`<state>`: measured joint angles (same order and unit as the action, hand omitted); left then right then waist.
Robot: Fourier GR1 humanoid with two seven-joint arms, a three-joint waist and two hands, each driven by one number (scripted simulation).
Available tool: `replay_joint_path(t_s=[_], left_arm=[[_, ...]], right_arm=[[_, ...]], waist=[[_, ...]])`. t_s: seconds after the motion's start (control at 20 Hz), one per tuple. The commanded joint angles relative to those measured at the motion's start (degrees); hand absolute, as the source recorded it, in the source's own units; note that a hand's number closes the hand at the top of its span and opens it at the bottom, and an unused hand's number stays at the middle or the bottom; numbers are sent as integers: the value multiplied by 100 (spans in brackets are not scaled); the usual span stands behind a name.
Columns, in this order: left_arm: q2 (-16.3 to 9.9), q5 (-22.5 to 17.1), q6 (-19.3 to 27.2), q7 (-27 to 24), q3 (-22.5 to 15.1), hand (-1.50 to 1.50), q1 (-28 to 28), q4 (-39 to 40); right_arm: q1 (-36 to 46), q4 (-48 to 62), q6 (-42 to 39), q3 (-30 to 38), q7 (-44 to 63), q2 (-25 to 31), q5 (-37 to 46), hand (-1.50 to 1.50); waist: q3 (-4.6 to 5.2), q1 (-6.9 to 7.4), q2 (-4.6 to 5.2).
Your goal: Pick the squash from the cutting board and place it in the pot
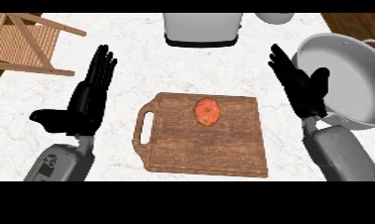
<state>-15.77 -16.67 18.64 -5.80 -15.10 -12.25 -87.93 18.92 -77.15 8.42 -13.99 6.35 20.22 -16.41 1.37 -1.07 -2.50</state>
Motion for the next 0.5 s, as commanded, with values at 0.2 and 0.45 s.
replay_joint_path(t_s=[0.2,0.45], left_arm=[[-1259,560,213,526,460,0,901,417],[-1392,602,172,722,419,0,1202,733]], right_arm=[[-1108,-35,2233,362,753,-350,617,150],[-1473,117,3696,-228,235,693,3011,-150]], waist=[[-128,-6,172],[-69,-132,135]])
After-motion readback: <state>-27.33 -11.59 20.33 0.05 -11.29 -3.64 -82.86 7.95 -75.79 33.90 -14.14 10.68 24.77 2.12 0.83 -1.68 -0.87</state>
